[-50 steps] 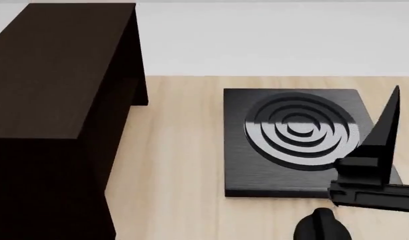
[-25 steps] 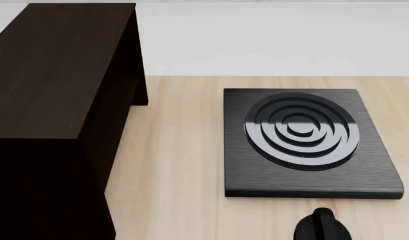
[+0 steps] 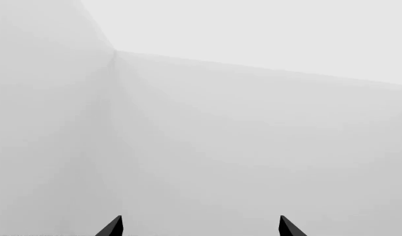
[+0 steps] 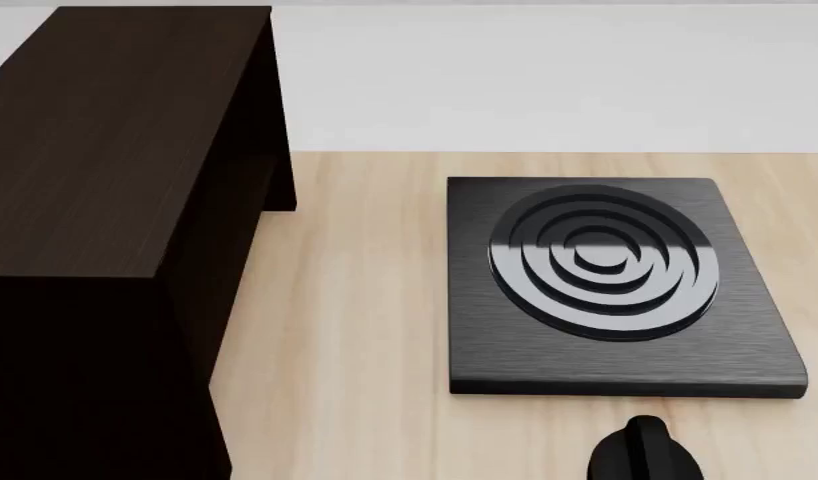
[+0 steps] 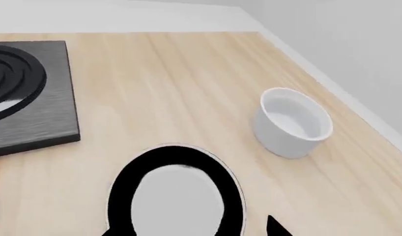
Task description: Put the frying pan under the cabinet shelf.
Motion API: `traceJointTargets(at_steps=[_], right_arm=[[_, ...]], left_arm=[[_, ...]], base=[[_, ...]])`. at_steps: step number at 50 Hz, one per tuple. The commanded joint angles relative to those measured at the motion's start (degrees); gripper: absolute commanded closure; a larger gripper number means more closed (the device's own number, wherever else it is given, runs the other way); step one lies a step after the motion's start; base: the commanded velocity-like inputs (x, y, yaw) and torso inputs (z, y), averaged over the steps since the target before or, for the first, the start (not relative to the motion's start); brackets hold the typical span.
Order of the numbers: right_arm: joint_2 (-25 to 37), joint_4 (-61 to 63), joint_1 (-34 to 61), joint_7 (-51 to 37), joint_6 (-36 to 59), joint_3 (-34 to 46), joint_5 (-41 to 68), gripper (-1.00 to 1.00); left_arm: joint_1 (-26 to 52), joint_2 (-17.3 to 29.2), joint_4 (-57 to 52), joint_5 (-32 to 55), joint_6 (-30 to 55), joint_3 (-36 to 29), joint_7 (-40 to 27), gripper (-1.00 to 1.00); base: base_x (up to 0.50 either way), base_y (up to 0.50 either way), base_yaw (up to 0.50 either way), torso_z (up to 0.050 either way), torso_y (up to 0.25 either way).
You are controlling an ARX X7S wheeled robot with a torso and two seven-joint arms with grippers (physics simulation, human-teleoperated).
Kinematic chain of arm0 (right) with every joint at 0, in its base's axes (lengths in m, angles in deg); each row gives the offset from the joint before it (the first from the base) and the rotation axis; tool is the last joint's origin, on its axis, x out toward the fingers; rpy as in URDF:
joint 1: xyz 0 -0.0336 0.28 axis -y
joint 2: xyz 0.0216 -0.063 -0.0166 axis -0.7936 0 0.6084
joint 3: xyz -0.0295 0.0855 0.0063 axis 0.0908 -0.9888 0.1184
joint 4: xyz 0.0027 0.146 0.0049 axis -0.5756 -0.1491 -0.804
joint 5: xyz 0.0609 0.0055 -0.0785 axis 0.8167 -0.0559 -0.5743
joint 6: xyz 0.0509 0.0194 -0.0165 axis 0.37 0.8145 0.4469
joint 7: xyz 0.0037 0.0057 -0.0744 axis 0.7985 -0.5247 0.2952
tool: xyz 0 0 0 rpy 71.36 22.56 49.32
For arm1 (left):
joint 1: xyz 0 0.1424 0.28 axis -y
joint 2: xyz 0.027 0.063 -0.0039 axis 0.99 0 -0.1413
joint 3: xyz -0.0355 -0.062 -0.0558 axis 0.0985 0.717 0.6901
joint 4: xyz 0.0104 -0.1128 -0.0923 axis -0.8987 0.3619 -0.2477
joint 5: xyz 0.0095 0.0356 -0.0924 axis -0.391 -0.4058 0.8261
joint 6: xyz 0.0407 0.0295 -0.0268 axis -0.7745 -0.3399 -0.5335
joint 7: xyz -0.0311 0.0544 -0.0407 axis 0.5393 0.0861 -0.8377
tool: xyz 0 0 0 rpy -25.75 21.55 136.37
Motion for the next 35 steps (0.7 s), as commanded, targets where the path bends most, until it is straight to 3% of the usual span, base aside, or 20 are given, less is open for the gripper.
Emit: traceJointTargets(at_steps=[1,8,35], right_arm=[[-1.37,-0.30,-9.66,0.36,0.62,-3.06,1.06,-1.00],[-2.16,1.22,-18.30,0.36,0.62,-2.31,2.07,-1.00],[-7.48,0.09,-23.35,0.34,0.59,4.66,-2.86,-1.00]], left_arm=[[-0.53,0.22,-0.38,0.29,-0.10,0.12,-0.32,-1.00],[-1.22,0.09,0.02,-0.11,-0.87,-0.08,-0.17,-1.00],[-0.88,0.29,1.77,-1.12,-1.64,-1.66,-0.22,-1.00]], base=[[0.00,0.00,0.00,0.000,0.000],[0.00,0.00,0.00,0.000,0.000],[0.00,0.00,0.00,0.000,0.000]])
